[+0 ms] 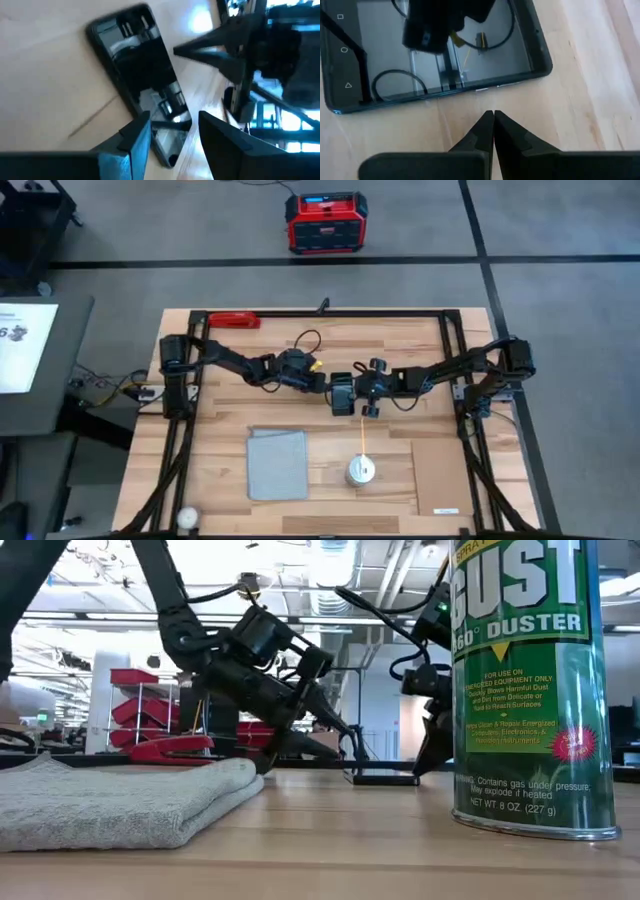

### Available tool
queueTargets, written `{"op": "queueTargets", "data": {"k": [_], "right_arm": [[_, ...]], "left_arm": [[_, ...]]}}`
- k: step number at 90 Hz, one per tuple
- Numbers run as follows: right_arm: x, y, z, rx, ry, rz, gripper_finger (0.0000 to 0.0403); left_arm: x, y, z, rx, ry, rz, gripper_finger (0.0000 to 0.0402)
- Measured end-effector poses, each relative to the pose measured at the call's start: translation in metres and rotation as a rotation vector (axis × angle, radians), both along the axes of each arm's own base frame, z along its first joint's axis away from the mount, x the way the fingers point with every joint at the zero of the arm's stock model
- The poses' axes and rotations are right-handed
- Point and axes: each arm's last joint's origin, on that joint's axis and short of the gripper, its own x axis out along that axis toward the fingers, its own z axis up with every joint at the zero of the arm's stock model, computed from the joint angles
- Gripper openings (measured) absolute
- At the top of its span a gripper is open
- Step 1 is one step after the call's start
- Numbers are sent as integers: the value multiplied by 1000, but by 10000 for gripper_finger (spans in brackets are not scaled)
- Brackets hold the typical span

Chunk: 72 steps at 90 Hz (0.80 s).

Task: Apply microfiber cloth
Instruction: Spray the front of the black phone with the spray bottle

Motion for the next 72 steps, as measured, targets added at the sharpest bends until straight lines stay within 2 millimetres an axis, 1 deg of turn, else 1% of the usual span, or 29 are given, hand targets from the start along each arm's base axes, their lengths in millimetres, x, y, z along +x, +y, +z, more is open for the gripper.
{"op": "queueTargets", "data": {"k": [15,22,41,57,72], "right_arm": [[0,0,0,-1,-5,0,0],[1,0,0,-1,-8,0,0],[1,0,1,-2,-15,0,0],[6,-1,6,-8,-43,6,0],[9,-1,9,-23,-46,27,0]], "left_arm": [[-13,6,6,13,98,-11,144],[-15,9,11,35,94,15,144],[-12,10,10,47,159,8,144],[-5,12,17,72,151,-4,144],[-4,13,17,98,156,2,144]]}}
